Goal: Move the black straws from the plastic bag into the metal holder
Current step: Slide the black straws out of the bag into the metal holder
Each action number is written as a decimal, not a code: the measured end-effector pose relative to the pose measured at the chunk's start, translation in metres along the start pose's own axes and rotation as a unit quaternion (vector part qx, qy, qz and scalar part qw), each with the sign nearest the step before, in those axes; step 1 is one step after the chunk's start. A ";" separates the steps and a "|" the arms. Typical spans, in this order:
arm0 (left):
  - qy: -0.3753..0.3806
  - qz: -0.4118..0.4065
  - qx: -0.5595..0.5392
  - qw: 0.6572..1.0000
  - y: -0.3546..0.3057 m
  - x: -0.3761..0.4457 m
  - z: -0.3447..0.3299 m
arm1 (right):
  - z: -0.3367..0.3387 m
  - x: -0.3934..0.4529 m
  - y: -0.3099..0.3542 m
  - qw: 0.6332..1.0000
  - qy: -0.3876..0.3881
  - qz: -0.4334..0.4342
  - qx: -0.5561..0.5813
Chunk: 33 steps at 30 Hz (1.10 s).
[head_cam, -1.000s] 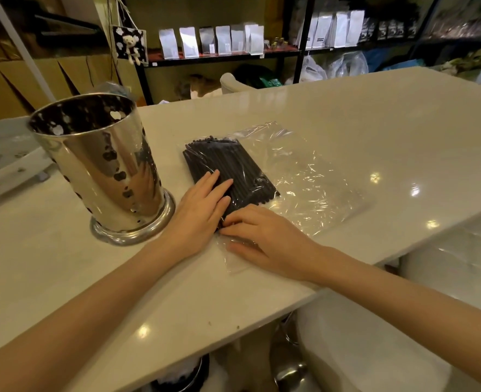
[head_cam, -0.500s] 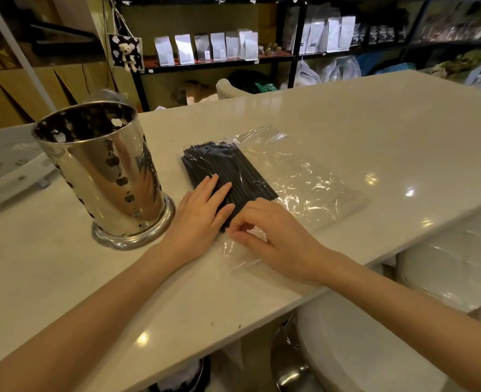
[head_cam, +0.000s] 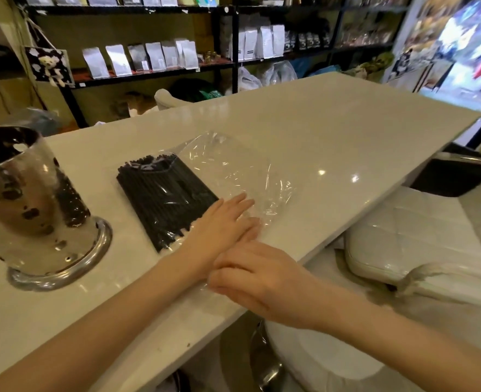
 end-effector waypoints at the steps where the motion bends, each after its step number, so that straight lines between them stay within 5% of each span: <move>1: 0.011 -0.009 0.003 1.000 0.000 0.001 -0.004 | 0.004 -0.001 -0.005 1.000 -0.012 -0.012 0.015; 4: -0.020 -0.006 -0.037 0.999 0.001 -0.004 -0.003 | 0.020 0.001 -0.038 0.991 -0.078 -0.102 0.026; 7: -0.018 -0.007 -0.053 0.998 -0.001 -0.002 0.002 | 0.020 0.005 -0.075 0.978 -0.049 -0.152 -0.133; 10: -0.001 -0.024 -0.066 0.997 -0.004 0.005 0.005 | 0.012 0.005 -0.095 0.969 -0.008 -0.158 -0.188; 15: -0.069 0.001 -0.079 0.994 -0.008 0.016 0.018 | 0.016 0.001 -0.105 0.961 -0.057 -0.165 -0.216; 23: -0.007 -0.040 -0.034 0.999 0.008 0.019 -0.002 | 0.038 -0.022 -0.099 0.955 -0.075 -0.090 -0.272; 28: 0.002 -0.039 -0.049 0.998 0.010 0.017 -0.006 | 0.041 -0.042 -0.088 0.970 0.063 -0.136 -0.192; 33: 0.009 -0.071 -0.026 0.997 0.005 0.012 -0.001 | 0.043 -0.032 -0.092 0.976 0.048 -0.193 -0.091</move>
Point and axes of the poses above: each hand's wrist, its own x-axis towards the middle knuckle, its own z-axis out of the back of the hand, y = z × x, the point moved 2 cm from there along x, towards the middle knuckle, and after that the axes turned 12 degrees about -z, right-handed, at the moved point
